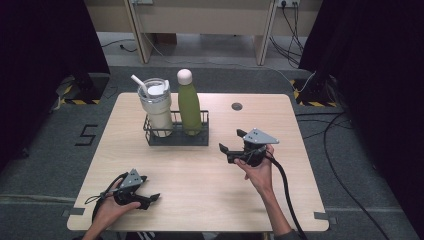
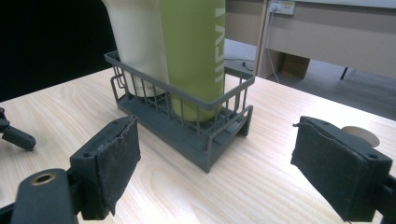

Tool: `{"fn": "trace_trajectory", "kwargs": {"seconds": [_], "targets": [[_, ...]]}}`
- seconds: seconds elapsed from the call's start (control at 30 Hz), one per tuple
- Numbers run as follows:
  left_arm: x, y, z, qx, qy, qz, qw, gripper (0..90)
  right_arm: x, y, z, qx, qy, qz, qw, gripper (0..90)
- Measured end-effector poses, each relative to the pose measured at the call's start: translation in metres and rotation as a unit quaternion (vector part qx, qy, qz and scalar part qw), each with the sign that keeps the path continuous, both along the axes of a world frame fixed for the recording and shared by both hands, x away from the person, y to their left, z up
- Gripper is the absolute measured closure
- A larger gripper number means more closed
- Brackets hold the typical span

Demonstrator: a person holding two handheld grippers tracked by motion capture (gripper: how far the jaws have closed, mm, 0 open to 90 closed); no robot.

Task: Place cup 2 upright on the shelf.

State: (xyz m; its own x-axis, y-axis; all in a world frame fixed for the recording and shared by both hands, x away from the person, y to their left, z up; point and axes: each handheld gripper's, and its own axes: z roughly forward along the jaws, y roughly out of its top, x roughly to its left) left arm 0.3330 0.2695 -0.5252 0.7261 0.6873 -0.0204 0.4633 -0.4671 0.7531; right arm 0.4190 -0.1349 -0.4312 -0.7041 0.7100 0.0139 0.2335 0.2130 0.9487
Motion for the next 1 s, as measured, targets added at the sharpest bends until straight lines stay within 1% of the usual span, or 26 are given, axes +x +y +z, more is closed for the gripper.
{"fn": "trace_trajectory", "kwargs": {"seconds": [0.1,0.27,0.33,0.6,0.67,1.0], "targets": [[0.0,0.0,0.0,0.0,0.0,0.0,1.0,14.0,-0.002,-0.001,-0.003,-0.001,0.001,0.001,1.0,15.0],[0.0,0.0,0.0,0.0,0.0,0.0,1.0,14.0,-0.007,-0.001,-0.014,-0.005,0.015,0.003,0.9999,15.0],[0.0,0.0,0.0,0.0,0.0,0.0,1.0,14.0,-0.007,-0.001,-0.016,-0.003,0.016,0.004,0.9999,15.0],[0.0,0.0,0.0,0.0,0.0,0.0,1.0,14.0,-0.018,0.002,-0.024,-0.013,0.015,0.016,0.9997,15.0],[0.0,0.0,0.0,0.0,0.0,0.0,1.0,14.0,-0.022,0.002,-0.027,-0.015,0.017,0.02,0.9995,15.0],[0.0,0.0,0.0,0.0,0.0,0.0,1.0,14.0,-0.029,0.005,-0.035,-0.02,0.027,0.032,0.9989,15.0]]}}
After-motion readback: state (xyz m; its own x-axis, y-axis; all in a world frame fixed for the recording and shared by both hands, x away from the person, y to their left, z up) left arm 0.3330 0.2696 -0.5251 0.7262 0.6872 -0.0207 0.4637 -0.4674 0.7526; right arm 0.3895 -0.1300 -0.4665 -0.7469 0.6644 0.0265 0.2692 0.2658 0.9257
